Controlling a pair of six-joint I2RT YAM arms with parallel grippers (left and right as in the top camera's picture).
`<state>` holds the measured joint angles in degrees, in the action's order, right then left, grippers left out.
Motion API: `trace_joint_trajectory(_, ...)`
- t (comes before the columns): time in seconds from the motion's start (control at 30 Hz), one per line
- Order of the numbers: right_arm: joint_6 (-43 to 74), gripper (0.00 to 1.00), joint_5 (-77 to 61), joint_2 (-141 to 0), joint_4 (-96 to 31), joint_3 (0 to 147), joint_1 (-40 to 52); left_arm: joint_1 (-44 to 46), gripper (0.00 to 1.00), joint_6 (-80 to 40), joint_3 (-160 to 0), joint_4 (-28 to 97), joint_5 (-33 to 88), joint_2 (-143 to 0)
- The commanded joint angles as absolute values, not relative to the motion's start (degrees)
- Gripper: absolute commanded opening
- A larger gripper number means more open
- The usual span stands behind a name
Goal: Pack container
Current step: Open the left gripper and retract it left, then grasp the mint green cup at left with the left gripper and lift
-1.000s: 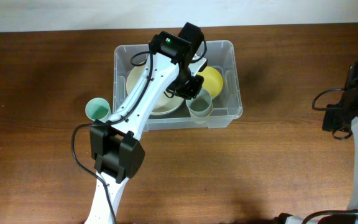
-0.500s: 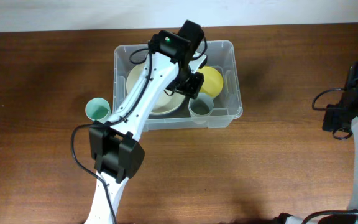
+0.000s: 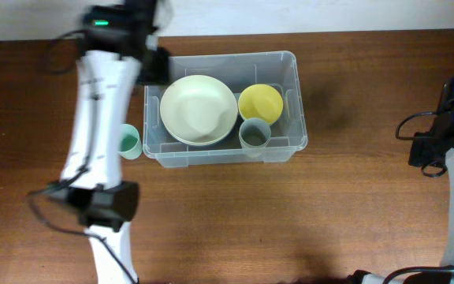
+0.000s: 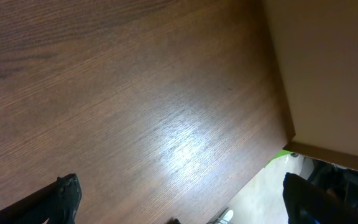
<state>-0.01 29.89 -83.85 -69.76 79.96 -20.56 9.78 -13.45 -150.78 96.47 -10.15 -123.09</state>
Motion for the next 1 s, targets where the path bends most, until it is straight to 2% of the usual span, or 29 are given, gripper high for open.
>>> trace_joint_trajectory(0.0, 0.21, 0.99, 29.98, -84.05, -69.56, 79.66, -20.75, 5.04, 0.75, -17.15, -151.92, 96.71, -10.92, -117.54)
trace_joint_trajectory(0.13, 0.23, 0.99, 29.98, -84.05, -69.58, 79.66, -20.75, -0.54, 0.75, -17.15, -146.67, 96.71, -5.63, -113.78)
trace_joint_trajectory(0.4, 0.23, 0.99, 29.98, -84.05, -69.58, 79.66, -20.75, -5.93, 0.75, -22.41, -125.21, 95.98, -5.69, -110.98)
trace_joint_trajectory(0.97, 0.23, 0.99, 29.98, -84.05, -69.56, 79.66, -20.75, -6.57, 0.75, -23.81, -94.26, 77.56, 0.27, -111.0)
